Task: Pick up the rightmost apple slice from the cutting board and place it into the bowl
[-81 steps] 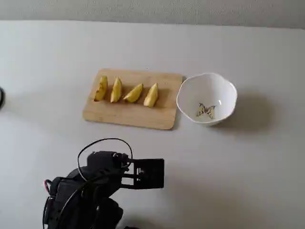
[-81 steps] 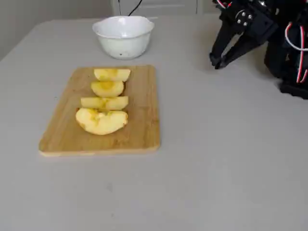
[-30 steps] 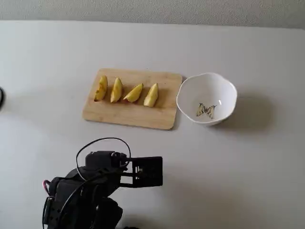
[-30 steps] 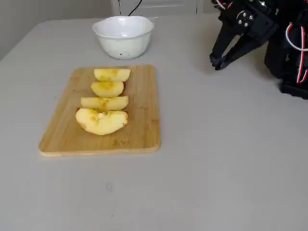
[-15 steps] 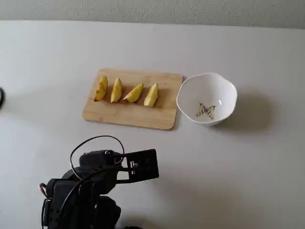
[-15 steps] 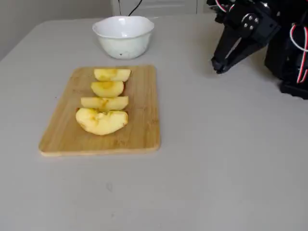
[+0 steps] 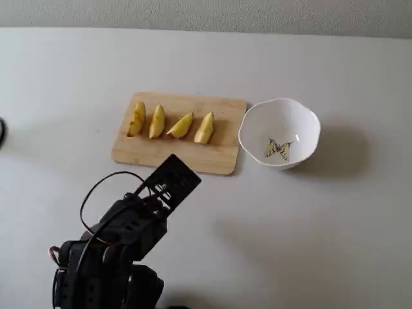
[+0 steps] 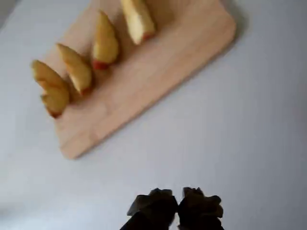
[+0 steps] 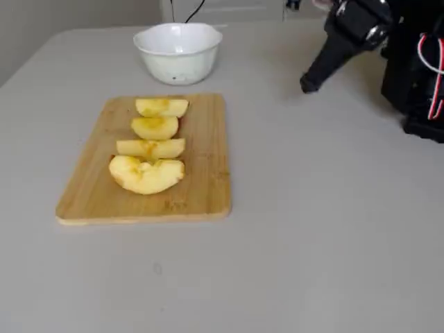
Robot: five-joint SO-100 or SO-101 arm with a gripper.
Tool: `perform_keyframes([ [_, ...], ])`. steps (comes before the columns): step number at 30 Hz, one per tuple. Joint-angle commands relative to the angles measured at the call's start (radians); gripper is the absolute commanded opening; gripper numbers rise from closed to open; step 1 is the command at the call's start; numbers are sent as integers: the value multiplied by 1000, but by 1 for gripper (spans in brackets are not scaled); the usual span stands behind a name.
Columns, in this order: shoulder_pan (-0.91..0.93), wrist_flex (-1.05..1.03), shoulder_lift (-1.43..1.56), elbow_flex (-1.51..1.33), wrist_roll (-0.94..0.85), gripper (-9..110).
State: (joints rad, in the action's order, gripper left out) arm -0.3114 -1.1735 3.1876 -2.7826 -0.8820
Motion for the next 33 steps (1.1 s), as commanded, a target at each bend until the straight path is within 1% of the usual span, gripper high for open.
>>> perform_keyframes([
  [1, 63, 83, -664, 434, -156, 10],
  [2, 72, 92, -765, 514, -183, 14],
  [3, 78, 89, -861, 601, -198, 20],
  [6, 91, 34, -1112, 864, -207, 29],
  [11, 100, 12, -1382, 1097, -218, 41],
  [18, 121, 81, -1606, 1216, -232, 43],
  [26, 158, 199, -1747, 1232, -250, 43],
  [33, 213, 204, -1924, 1382, -258, 43],
])
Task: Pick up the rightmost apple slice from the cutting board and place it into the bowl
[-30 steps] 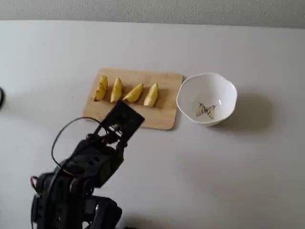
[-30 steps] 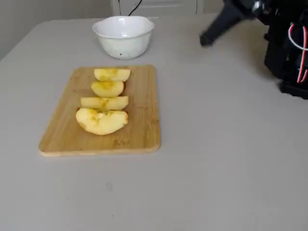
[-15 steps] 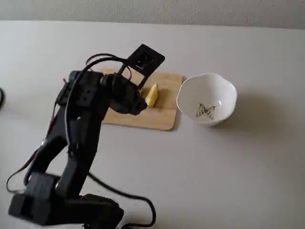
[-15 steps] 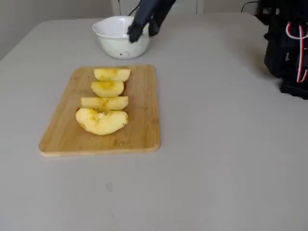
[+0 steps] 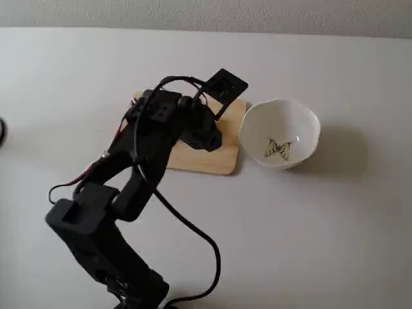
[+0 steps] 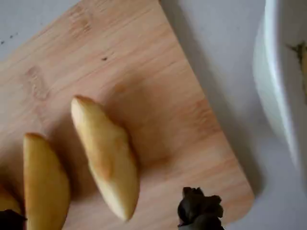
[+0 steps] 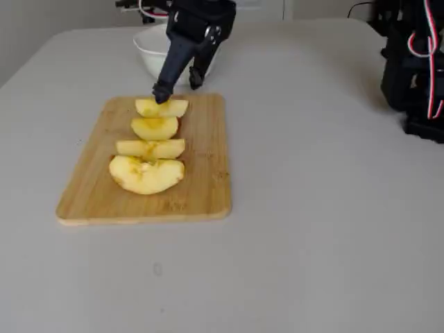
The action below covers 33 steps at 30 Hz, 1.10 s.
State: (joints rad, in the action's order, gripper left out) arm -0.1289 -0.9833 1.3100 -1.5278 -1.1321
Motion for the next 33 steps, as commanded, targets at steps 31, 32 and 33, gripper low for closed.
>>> perform_keyframes([
  [31, -28, -31, -192, 261, 52, 0],
  [32, -28, -41, -187, 273, 57, 0],
  [33, -28, -57, -186, 288, 61, 0],
])
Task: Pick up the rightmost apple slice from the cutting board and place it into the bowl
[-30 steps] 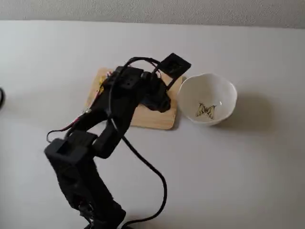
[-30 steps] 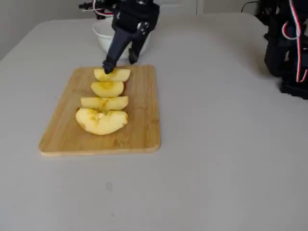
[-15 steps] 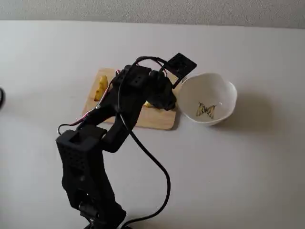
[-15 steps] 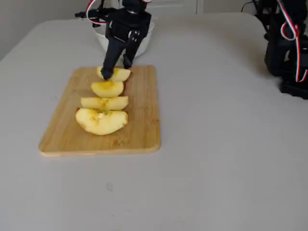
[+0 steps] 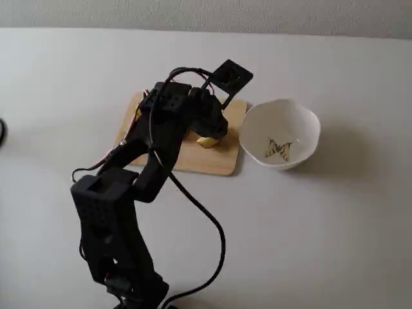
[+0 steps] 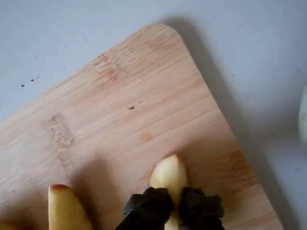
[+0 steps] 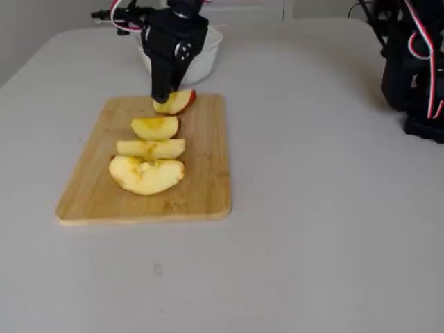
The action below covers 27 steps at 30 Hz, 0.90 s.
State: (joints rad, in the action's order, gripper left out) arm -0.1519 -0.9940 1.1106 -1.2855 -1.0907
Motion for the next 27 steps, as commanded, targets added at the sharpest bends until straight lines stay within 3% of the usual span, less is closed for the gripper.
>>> perform_keyframes([
  [1, -5, -67, 12, 69, 21, 0],
  [4, -8, -143, -8, 121, 11, 2],
  [8, -11, -215, -29, 121, -15, 23],
  [15, -11, -256, -71, 121, -25, 30],
  [19, -14, -278, -78, 121, -23, 25],
  [24, -8, -298, -106, 121, -23, 2],
  [27, -2, -302, -118, 121, -25, 0],
])
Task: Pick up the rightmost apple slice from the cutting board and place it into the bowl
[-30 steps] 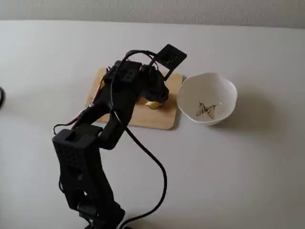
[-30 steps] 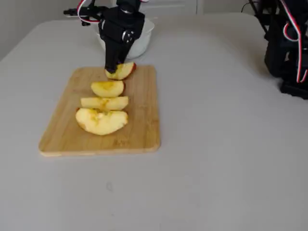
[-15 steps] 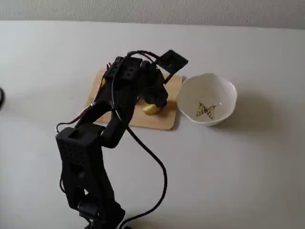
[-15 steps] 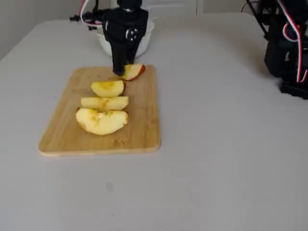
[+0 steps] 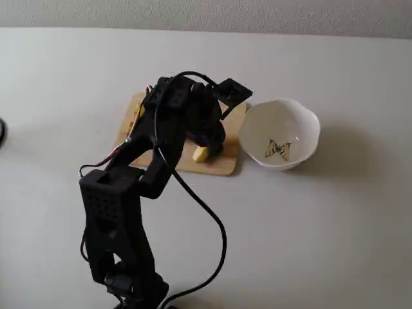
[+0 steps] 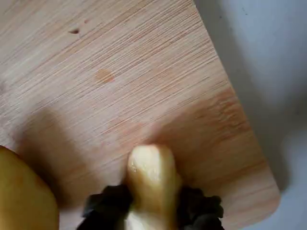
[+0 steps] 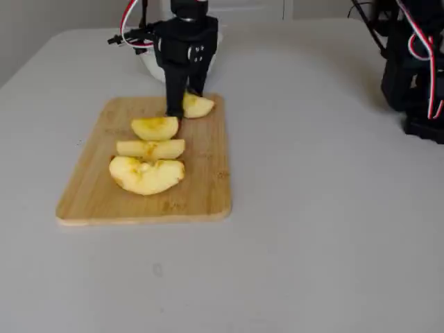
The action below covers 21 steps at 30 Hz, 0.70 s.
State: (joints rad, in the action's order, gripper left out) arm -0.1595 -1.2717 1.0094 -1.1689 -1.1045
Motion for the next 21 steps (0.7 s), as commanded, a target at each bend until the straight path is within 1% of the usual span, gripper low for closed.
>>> perform_keyframes([
  [1, 8, -23, -18, 5, -11, 0],
  [9, 18, -20, 32, 35, 34, 0],
  [16, 28, -52, 178, 80, 67, 0],
  [21, 38, -46, 324, 80, 124, 0],
])
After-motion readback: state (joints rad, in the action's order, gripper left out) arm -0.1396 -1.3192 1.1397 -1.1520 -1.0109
